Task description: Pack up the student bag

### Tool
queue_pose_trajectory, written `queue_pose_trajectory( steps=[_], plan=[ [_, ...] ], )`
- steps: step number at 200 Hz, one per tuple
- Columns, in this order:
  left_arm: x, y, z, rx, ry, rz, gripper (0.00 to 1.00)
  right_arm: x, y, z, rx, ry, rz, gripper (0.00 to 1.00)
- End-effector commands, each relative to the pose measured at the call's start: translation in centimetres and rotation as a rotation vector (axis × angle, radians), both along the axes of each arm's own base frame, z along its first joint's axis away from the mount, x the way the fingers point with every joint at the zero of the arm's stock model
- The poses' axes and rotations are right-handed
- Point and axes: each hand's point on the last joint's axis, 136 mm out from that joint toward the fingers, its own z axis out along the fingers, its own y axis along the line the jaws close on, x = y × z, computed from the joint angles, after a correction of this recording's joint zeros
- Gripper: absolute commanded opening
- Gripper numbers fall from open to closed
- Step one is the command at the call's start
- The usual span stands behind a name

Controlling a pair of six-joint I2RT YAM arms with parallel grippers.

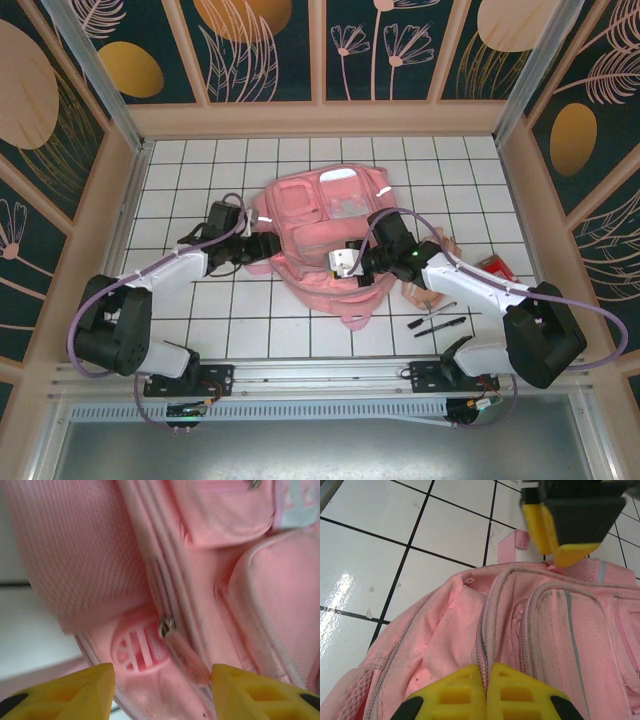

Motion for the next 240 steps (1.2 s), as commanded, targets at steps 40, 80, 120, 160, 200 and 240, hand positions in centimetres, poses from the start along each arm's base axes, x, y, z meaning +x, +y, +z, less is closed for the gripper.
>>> queue_pose_trajectory(
  steps=[40, 80, 120, 160, 200, 240],
  plan=[
    [-0.3, -1.2, -0.1, -0.067, 0.146, 0.131, 0.53, 0.2, 0.6, 1.3, 0.048, 0.002, 0.017, 0.0],
    [0.7, -0.9, -1.3, -0.017, 0.164, 0.153, 0.4, 0.2, 0.8, 1.0, 0.036, 0.009, 0.025, 0.0],
    [4.2, 0.3, 0.4, 0.146, -0.016, 0.091, 0.33, -0.1, 0.6, 1.0, 0.024, 0.011, 0.036, 0.0],
    [5.6, 0.5, 0.3, 0.102, 0.001, 0.11, 0.21, -0.2, 0.3, 1.3, 0.013, 0.009, 0.036, 0.0],
    [3.2, 1.7, -1.7, 0.064, 0.148, 0.261, 0.35, 0.4, 0.2, 2.1, 0.021, -0.015, 0.026, 0.0],
    [1.4, 0.7, -2.1, -0.092, 0.273, 0.356, 0.34, 0.3, 0.3, 2.3, 0.033, -0.013, 0.036, 0.0]
  ],
)
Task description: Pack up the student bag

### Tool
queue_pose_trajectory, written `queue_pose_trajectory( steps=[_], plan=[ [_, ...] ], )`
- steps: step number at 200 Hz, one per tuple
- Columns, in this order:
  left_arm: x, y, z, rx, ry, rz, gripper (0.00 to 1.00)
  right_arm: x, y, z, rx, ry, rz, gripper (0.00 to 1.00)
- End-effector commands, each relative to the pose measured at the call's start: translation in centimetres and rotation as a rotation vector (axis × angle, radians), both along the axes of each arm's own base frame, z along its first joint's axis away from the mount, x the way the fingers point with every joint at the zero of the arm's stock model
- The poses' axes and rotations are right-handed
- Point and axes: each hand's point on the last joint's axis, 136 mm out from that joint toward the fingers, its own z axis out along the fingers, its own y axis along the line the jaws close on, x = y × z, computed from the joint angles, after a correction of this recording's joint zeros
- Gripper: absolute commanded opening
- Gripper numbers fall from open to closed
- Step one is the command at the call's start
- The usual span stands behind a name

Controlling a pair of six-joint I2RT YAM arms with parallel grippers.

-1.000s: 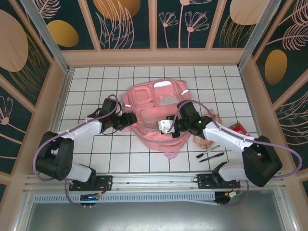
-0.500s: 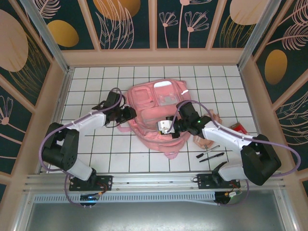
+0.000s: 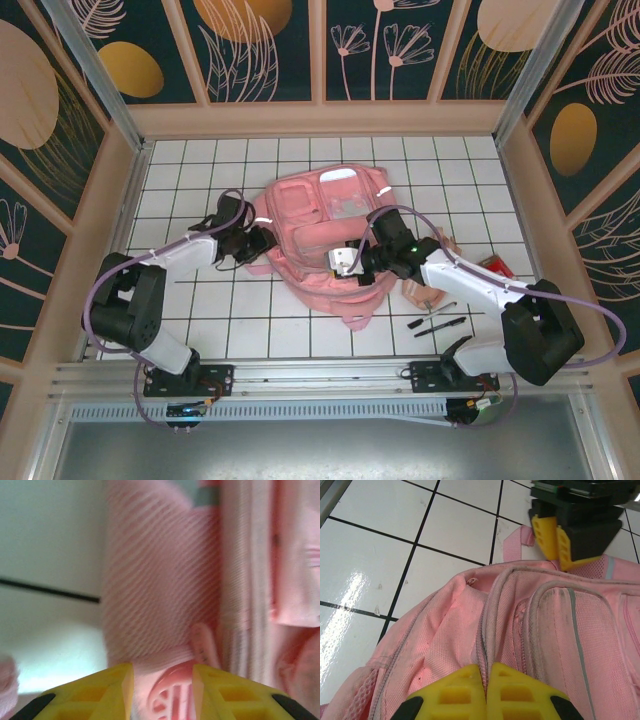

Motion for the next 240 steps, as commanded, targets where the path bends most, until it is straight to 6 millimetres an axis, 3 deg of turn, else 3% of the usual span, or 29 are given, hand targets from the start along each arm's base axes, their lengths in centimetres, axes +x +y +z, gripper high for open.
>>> queue_pose_trajectory(
  steps=[1, 64, 116, 168, 211, 240],
  plan=[
    [-0.7, -1.0, 0.7, -0.144, 0.063, 0.096, 0.34, 0.4, 0.5, 2.5, 0.056, -0.048, 0.027, 0.0],
    [1.5, -2.1, 3.3, -0.262, 0.064, 0.193, 0.34, 0.0, 0.3, 2.7, 0.06, -0.067, 0.027, 0.0],
    [1.0, -1.6, 4.8, -0.342, 0.097, 0.303, 0.22, -0.3, 0.0, 2.8, 0.061, -0.085, 0.021, 0.0],
    [1.3, -2.1, 5.9, -0.376, 0.094, 0.31, 0.23, -0.4, -0.1, 2.5, 0.058, -0.09, 0.02, 0.0],
    [-0.2, -2.9, 4.0, -0.4, 0.164, 0.321, 0.24, -0.3, 0.0, 2.3, 0.056, -0.093, 0.019, 0.0],
    [-0.4, -4.1, 3.8, -0.433, 0.165, 0.294, 0.28, -0.4, 0.2, 2.2, 0.061, -0.082, 0.022, 0.0]
  ],
)
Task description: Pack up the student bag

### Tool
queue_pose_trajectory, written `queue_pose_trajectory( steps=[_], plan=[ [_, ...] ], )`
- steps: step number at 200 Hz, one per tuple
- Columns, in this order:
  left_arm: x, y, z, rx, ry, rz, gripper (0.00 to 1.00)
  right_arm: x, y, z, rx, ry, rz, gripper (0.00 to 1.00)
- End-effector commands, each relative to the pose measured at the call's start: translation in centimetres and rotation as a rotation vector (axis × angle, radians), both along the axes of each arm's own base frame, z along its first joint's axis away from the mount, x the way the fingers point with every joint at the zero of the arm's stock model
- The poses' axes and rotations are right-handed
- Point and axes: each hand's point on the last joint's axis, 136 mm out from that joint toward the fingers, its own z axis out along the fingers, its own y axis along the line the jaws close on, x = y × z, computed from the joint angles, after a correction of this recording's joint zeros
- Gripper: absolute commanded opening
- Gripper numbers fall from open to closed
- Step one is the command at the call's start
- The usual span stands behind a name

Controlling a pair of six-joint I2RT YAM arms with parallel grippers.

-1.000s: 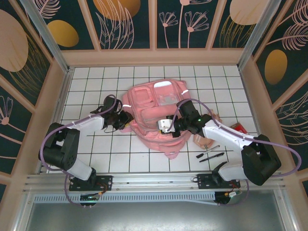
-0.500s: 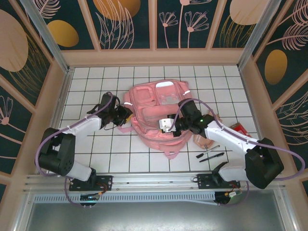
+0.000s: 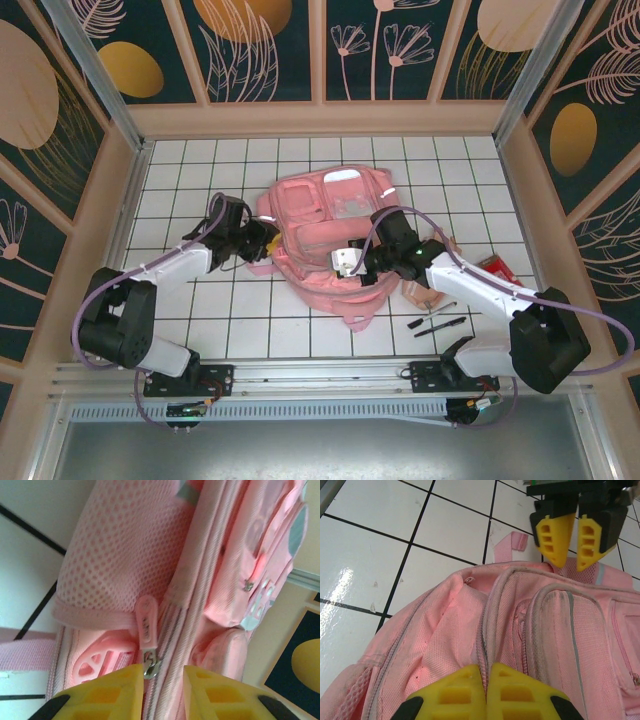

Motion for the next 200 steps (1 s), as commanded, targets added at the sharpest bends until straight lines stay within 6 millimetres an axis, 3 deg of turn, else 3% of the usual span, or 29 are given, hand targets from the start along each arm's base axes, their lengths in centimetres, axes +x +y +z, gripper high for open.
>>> queue_pose_trajectory(
  steps=[1, 46, 89, 129, 155, 175, 186, 200],
  plan=[
    [-0.4, -1.3, 0.0, -0.077, 0.04, 0.007, 0.28, -0.3, 0.6, 1.2, 0.051, -0.033, 0.028, 0.0],
    [0.7, -1.7, -0.3, -0.09, 0.041, 0.027, 0.21, -0.6, 0.8, 1.0, 0.052, -0.027, 0.034, 0.0],
    [0.9, -0.9, -2.6, -0.045, 0.064, 0.059, 0.12, -0.7, 0.6, 1.2, 0.05, -0.032, 0.03, 0.0],
    [2.7, 2.2, -4.0, 0.008, 0.059, 0.156, 0.05, -1.0, 0.5, 1.4, 0.057, -0.036, 0.032, 0.0],
    [4.5, 4.6, -4.2, 0.068, 0.023, 0.225, 0.05, -1.1, 0.5, 1.4, 0.06, -0.034, 0.034, 0.0],
    [5.7, 4.7, -3.9, 0.044, -0.008, 0.225, 0.06, -1.1, 0.5, 1.3, 0.056, -0.031, 0.033, 0.0],
    [6.1, 4.3, -3.3, 0.029, -0.032, 0.2, 0.11, -1.1, 0.4, 1.2, 0.055, -0.033, 0.031, 0.0],
    [6.0, 4.1, -2.3, 0.06, -0.049, 0.15, 0.25, -1.0, 0.4, 1.2, 0.055, -0.036, 0.03, 0.0]
  ],
)
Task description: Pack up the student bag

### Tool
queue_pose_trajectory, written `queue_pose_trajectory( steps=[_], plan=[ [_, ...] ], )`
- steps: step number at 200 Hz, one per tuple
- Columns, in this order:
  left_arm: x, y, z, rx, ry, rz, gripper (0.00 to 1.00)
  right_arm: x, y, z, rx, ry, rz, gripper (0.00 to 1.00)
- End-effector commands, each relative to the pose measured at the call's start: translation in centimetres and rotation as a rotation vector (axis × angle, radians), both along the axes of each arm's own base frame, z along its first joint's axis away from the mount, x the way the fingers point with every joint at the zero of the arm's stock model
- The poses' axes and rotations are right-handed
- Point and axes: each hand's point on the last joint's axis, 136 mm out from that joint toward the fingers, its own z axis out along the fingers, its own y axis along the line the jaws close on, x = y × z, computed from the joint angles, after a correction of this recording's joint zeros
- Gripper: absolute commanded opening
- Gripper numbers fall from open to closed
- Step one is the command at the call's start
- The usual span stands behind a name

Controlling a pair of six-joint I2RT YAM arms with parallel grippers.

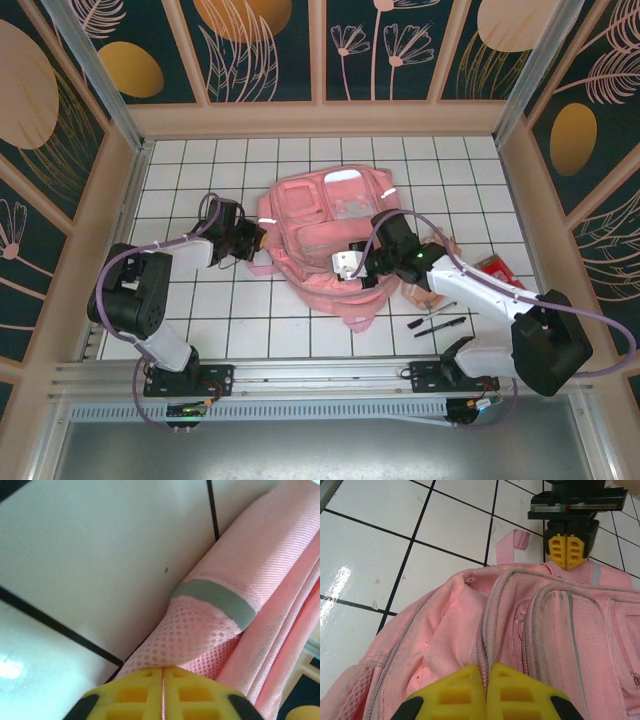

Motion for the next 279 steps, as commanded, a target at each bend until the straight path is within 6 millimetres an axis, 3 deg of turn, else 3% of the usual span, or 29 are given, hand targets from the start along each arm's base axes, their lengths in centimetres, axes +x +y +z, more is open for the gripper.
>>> queue_pose_trajectory(
  steps=[1, 44, 63, 69, 87, 139, 177, 228, 279],
  plan=[
    [1.5, -0.4, 2.2, 0.018, -0.073, -0.046, 0.25, -0.6, 0.6, 1.5, 0.059, -0.025, 0.031, 0.0],
    [-3.8, -1.7, 3.6, -0.084, 0.049, -0.038, 0.38, -0.5, 0.8, 1.6, 0.068, -0.024, 0.034, 0.0],
    [-4.9, -3.0, 4.5, -0.148, 0.058, 0.0, 0.44, -0.4, 1.0, 1.7, 0.068, -0.021, 0.039, 0.0],
    [-5.0, -3.5, 4.8, -0.171, 0.059, 0.009, 0.51, -0.4, 1.0, 1.7, 0.067, -0.019, 0.041, 0.0],
    [-4.6, -4.8, 5.6, -0.222, 0.058, 0.001, 0.55, -0.5, 1.0, 1.7, 0.067, -0.013, 0.044, 0.0],
    [-3.9, -5.9, 4.2, -0.253, 0.107, -0.017, 0.54, -0.8, 0.9, 1.7, 0.063, -0.012, 0.046, 0.0],
    [-3.2, -7.1, 5.6, -0.315, 0.083, -0.024, 0.55, -0.9, 0.7, 1.6, 0.065, -0.02, 0.043, 0.0],
    [-3.6, -7.2, 5.7, -0.358, 0.097, -0.005, 0.56, -0.8, 0.8, 1.6, 0.067, -0.022, 0.044, 0.0],
    [-2.5, -7.6, 5.1, -0.385, 0.097, 0.017, 0.53, -1.1, 0.9, 1.5, 0.064, -0.019, 0.05, 0.0]
  ],
)
